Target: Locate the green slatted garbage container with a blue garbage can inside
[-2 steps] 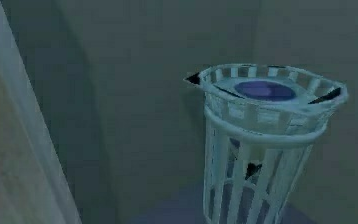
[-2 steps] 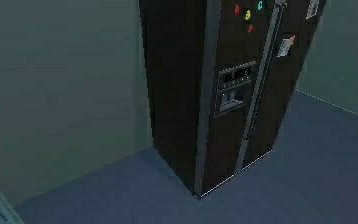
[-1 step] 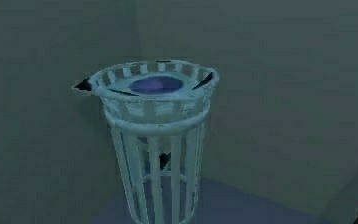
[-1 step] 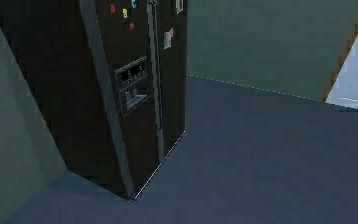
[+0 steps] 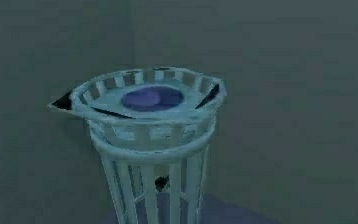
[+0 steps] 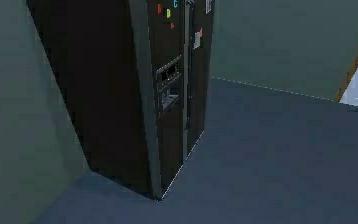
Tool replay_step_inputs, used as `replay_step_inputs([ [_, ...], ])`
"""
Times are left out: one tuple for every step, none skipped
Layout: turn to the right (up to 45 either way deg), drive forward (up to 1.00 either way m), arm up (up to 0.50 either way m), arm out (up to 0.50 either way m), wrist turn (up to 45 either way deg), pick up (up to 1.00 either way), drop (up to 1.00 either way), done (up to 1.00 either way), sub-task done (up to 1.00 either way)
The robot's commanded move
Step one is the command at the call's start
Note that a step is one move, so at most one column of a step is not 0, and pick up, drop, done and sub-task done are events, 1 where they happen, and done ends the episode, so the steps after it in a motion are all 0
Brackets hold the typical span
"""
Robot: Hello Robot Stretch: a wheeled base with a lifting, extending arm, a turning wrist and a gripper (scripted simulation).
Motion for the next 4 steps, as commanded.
replay_step_inputs([
  [45.0,0.0,0.0,0.0,0.0,0.0,0.0,0.0,0.0],
  [45.0,0.0,0.0,0.0,0.0,0.0,0.0,0.0,0.0],
  [0.0,0.15,0.0,0.0,0.0,0.0,0.0,0.0,0.0],
  [45.0,0.0,0.0,0.0,0.0,0.0,0.0,0.0,0.0],
])
